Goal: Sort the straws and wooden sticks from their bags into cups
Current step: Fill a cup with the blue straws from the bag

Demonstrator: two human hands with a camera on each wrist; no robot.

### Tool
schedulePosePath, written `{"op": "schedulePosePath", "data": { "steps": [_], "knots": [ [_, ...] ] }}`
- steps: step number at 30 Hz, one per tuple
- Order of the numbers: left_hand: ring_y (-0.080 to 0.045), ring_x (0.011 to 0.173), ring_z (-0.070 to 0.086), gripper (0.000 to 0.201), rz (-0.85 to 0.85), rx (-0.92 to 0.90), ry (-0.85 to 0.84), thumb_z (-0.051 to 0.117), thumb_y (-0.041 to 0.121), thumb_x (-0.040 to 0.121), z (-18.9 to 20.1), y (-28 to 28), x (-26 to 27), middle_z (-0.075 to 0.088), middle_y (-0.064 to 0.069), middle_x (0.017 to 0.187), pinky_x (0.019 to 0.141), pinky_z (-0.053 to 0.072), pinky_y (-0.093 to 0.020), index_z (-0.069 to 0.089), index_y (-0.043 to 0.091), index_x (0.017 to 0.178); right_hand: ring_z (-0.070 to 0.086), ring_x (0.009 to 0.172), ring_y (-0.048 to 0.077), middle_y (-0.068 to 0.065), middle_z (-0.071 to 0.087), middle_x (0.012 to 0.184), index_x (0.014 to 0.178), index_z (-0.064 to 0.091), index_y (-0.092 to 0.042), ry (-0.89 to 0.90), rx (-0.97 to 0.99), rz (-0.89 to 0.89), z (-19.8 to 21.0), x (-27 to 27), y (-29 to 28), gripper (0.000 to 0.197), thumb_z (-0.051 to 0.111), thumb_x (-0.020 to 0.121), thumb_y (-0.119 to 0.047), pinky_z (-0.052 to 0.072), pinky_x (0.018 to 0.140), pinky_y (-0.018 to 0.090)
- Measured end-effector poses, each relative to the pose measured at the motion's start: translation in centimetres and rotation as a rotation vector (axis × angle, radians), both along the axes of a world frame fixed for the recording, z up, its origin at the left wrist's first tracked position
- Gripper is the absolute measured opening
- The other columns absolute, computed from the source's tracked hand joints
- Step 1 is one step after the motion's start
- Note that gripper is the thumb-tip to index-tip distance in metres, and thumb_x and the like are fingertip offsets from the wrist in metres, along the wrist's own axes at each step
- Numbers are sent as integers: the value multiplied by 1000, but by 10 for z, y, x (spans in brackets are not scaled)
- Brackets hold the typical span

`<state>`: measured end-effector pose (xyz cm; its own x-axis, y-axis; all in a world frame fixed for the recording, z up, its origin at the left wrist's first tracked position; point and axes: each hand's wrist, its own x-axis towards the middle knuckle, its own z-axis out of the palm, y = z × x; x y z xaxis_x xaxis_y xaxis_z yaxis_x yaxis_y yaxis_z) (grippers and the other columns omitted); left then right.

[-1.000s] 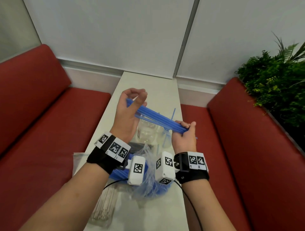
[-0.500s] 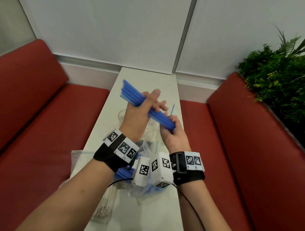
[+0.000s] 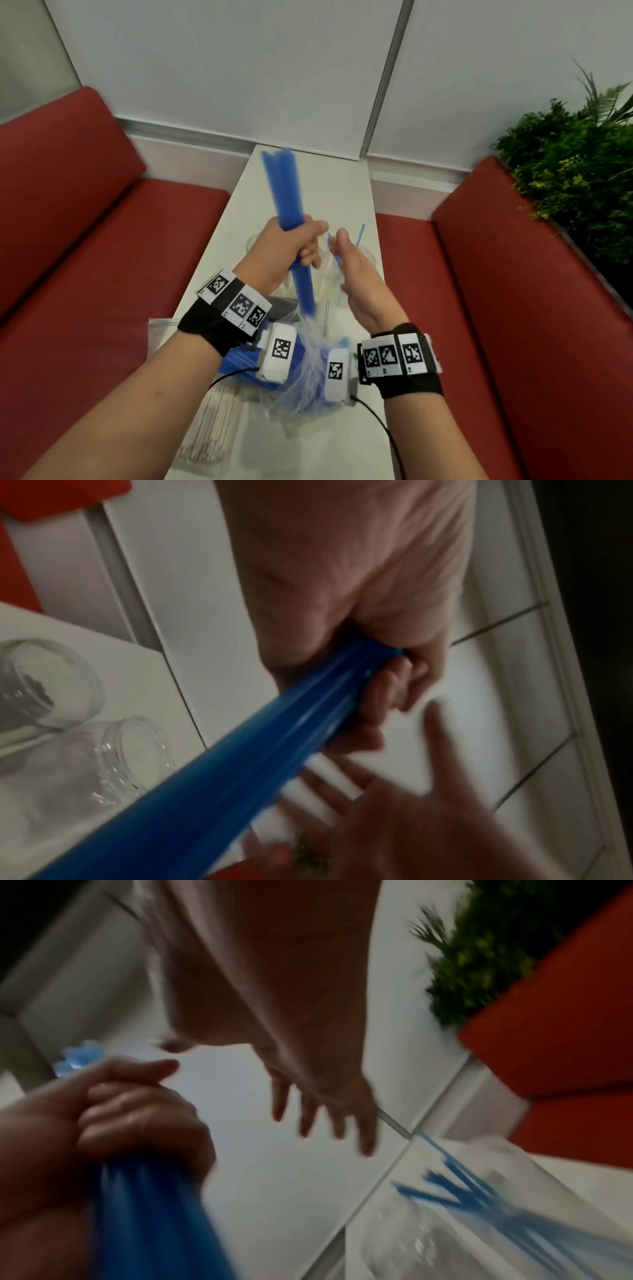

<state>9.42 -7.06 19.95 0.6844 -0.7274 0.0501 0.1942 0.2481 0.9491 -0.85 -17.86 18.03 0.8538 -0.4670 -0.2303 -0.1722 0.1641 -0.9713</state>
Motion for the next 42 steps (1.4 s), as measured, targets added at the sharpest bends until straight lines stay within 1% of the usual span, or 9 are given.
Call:
{"op": "schedulePosePath", "data": {
  "steps": [3, 6, 11, 14, 20, 25, 29, 36, 42],
  "knots": [
    [-17, 45, 33, 16, -335, 282, -103, 66, 9, 84, -10, -1, -14, 34, -3, 50, 52, 42, -30, 54, 5, 75, 65, 125, 16, 1, 71, 129, 136, 58, -24, -225, -87, 173, 25, 0, -7, 62, 70, 86, -60, 49, 108, 47],
    [-16, 45, 33, 18, -584, 267, -48, 71, 8, 82, -22, -9, -26, 34, -3, 49, 50, 36, -29, 54, 4, 76, 76, 100, 25, 6, 78, 91, 94, 72, -21, -264, -164, 211, 41, 1, -9, 19, 76, 91, -39, 58, 91, 42],
    [-12, 43, 32, 40, -737, 176, 87, 62, 50, 88, -50, -8, -16, 38, 0, 55, 48, 28, -25, 53, 14, 73, 50, 51, 18, 0, 42, 55, 69, 55, -17, -540, 42, -55, 56, -6, -31, 33, 69, 98, -25, 57, 65, 36],
    [-9, 41, 33, 74, -599, 163, 384, 40, 83, 77, -75, -10, -9, 43, 0, 61, 41, 27, -20, 62, 13, 81, 47, 49, 16, -1, 42, 56, 68, 55, -22, -630, 24, -150, 63, -6, -40, 34, 73, 96, -29, 54, 63, 34],
    [-7, 43, 44, 40, -347, 85, 816, 70, 47, 83, -98, -25, -5, 58, -3, 72, 29, 27, -13, 71, 7, 88, 49, 52, 18, 0, 43, 55, 67, 52, -17, -560, -86, -156, 42, 8, -33, 37, 70, 98, -24, 56, 69, 35],
    [-6, 30, 31, 22, -261, 254, 728, 59, 27, 87, -103, -25, 2, 52, -3, 55, 27, 20, -14, 51, 7, 80, 70, 81, 23, 15, 72, 85, 77, 71, -11, -198, -377, 54, 44, -3, -65, 23, 74, 94, -26, 58, 72, 29],
    [-7, 35, 31, 19, -164, 264, 646, 54, 25, 96, -95, -34, 18, 48, -3, 61, 31, 17, -15, 52, 10, 85, 68, 77, 19, 15, 76, 93, 85, 75, -10, -90, -425, 131, 60, -2, -86, 11, 74, 93, -18, 57, 58, 28],
    [-11, 50, 52, 36, 87, 327, 555, 46, 29, 103, -98, -38, 52, 62, -9, 69, 42, 37, -18, 65, -1, 92, 73, 81, 32, 24, 71, 91, 77, 71, -19, -251, -428, -133, 70, 21, -125, 15, 74, 88, -10, 61, 61, 32],
    [-15, 55, 55, 30, 212, 604, 290, 53, 23, 99, -133, 12, 81, 65, -9, 75, 48, 44, -23, 69, -1, 92, 65, 49, 5, 9, 67, 72, 76, 66, -13, 27, -590, -346, -10, 59, -161, 14, 72, 88, -7, 57, 52, 24]
  ]
}}
